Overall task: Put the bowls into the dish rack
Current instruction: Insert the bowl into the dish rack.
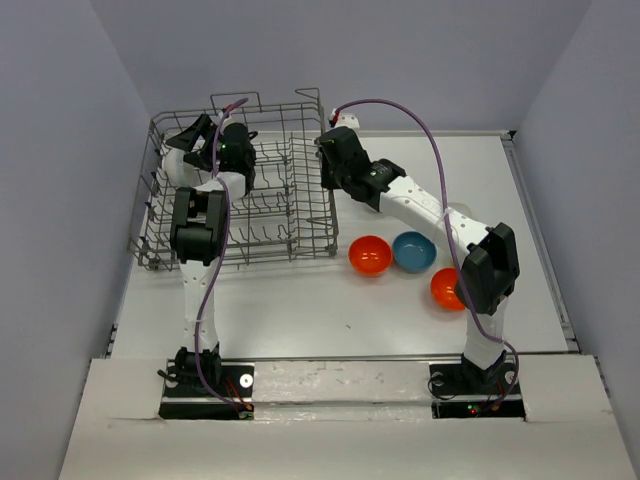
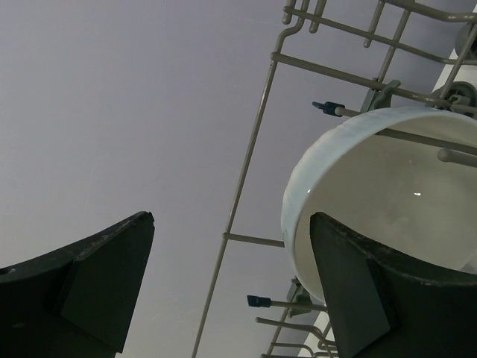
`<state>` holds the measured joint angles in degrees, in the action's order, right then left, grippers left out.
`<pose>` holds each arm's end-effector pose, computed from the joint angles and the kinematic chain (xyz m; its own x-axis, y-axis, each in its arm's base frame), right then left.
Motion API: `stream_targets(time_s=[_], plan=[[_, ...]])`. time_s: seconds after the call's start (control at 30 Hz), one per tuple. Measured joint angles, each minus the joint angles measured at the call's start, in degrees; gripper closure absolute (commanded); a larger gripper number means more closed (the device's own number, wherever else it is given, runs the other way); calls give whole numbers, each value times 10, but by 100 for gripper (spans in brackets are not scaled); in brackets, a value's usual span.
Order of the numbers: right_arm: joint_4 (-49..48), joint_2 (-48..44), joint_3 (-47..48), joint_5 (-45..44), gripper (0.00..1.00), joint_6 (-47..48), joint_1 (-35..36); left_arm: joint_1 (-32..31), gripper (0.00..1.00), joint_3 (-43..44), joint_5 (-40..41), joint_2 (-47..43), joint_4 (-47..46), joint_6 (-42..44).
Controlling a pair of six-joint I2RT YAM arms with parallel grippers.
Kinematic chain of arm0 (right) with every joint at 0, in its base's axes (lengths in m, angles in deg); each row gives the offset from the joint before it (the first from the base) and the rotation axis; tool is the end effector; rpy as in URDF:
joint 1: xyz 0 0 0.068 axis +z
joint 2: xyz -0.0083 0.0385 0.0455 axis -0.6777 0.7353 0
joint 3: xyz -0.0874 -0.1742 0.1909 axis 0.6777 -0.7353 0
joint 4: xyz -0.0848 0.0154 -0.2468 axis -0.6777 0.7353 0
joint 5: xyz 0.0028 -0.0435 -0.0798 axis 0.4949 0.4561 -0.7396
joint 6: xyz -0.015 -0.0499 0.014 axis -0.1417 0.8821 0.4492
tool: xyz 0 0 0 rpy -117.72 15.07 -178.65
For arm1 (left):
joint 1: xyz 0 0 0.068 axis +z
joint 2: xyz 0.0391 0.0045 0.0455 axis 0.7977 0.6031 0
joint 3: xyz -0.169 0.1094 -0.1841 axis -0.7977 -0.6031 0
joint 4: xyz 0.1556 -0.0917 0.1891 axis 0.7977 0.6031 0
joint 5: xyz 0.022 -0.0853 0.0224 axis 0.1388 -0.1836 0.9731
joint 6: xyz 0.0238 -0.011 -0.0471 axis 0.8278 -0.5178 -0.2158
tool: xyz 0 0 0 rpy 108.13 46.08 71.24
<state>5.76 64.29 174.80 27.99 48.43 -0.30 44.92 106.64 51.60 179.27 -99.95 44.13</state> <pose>0.3425 0.2958 0.3400 -0.5389 0.0326 -0.8417 -0.2160 0.9605 0.1756 0.5193 -0.0387 0.2177 -0.8281 0.4257 -0.3648 -0.3602 0.0948 0.9281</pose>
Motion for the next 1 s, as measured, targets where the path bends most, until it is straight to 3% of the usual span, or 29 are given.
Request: stream_targets(time_s=[1.0], plan=[[0,2,2,0,99,2,0,-14,1,102,-52,-45,301,-236]])
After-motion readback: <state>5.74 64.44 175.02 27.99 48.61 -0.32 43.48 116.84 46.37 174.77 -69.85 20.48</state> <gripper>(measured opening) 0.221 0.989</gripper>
